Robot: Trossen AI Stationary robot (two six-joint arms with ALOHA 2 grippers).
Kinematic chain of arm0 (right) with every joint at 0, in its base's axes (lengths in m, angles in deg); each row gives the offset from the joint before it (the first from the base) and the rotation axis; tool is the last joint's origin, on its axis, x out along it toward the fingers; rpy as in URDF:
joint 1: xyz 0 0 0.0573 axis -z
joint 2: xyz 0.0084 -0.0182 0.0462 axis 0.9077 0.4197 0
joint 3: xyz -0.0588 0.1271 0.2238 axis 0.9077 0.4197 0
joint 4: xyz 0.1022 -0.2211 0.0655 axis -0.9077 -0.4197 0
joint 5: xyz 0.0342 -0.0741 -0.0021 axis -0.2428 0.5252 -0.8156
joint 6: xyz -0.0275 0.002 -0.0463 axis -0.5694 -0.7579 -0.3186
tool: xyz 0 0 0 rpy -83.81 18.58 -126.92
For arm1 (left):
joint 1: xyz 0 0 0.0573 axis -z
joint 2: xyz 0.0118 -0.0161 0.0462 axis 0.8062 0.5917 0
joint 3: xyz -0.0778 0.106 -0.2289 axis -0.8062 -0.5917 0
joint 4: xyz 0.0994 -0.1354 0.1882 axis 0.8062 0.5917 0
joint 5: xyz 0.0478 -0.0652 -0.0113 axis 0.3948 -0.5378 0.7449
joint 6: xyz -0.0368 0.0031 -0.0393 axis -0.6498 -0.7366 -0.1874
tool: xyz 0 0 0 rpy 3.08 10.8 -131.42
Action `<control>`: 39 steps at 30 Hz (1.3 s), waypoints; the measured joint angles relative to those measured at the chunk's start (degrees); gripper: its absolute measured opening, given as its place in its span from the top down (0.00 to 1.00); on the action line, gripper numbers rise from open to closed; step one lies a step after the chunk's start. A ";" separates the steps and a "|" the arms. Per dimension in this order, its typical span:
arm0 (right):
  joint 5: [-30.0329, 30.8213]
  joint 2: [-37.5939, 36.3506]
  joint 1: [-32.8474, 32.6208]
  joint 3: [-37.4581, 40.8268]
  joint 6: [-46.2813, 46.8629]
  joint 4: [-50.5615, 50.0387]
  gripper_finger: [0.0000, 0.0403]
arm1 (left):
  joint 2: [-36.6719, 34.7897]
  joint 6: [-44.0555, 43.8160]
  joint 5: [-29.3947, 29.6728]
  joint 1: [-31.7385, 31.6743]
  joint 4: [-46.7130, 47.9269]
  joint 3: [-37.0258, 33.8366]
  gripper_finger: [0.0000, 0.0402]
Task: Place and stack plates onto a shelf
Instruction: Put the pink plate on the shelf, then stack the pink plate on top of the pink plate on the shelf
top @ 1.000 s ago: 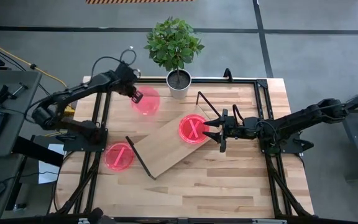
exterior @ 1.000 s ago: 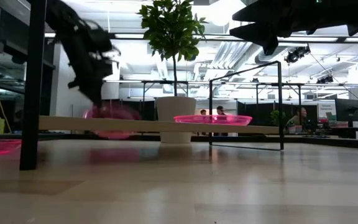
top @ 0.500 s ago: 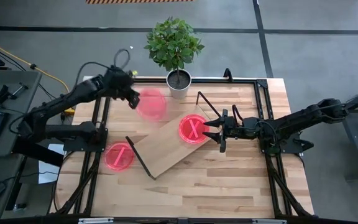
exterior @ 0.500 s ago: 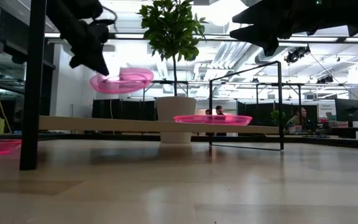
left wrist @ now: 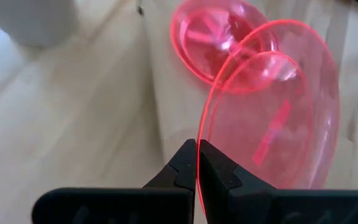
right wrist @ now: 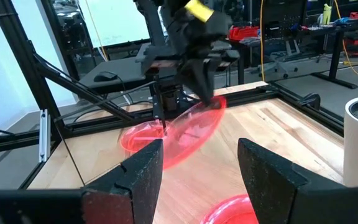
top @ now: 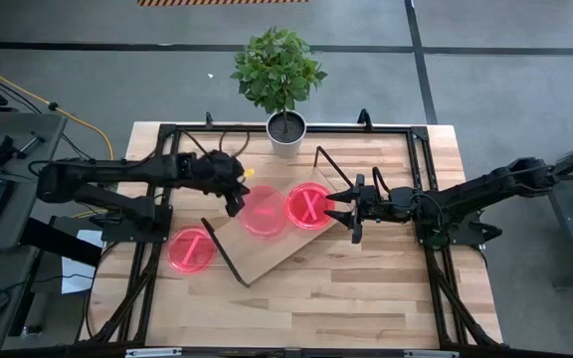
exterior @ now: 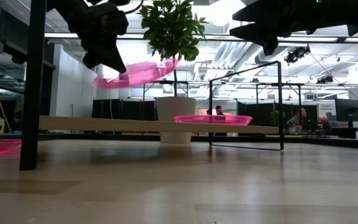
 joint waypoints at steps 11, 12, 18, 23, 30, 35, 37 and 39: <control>0.00 0.00 0.02 0.00 1.21 -1.21 0.52 | 10.52 -3.74 -2.44 5.25 -0.71 0.00 1.00; 0.00 0.00 0.00 0.00 1.22 -1.27 0.52 | 11.24 -3.76 -2.46 5.53 -0.80 0.00 1.00; 0.00 0.00 0.00 0.00 1.52 -1.27 0.52 | 14.54 -2.79 -2.49 5.85 -2.80 0.00 1.00; 0.00 0.00 0.02 0.00 1.47 -1.29 0.52 | 15.07 -1.98 -2.21 5.85 -3.32 0.02 0.96; 0.00 0.00 0.00 0.00 1.90 -1.70 0.52 | 14.67 0.03 -2.02 5.76 -2.14 1.18 0.83; 0.00 0.00 0.00 0.00 2.51 -2.01 0.52 | 14.48 3.60 -1.80 4.86 7.99 8.08 0.73; 0.00 0.00 0.02 0.00 2.51 -2.05 0.52 | 13.56 3.95 -0.63 4.19 14.73 11.65 0.70; 0.00 0.00 0.00 0.00 2.49 -2.14 0.52 | 12.20 3.79 3.04 4.12 20.55 14.55 0.69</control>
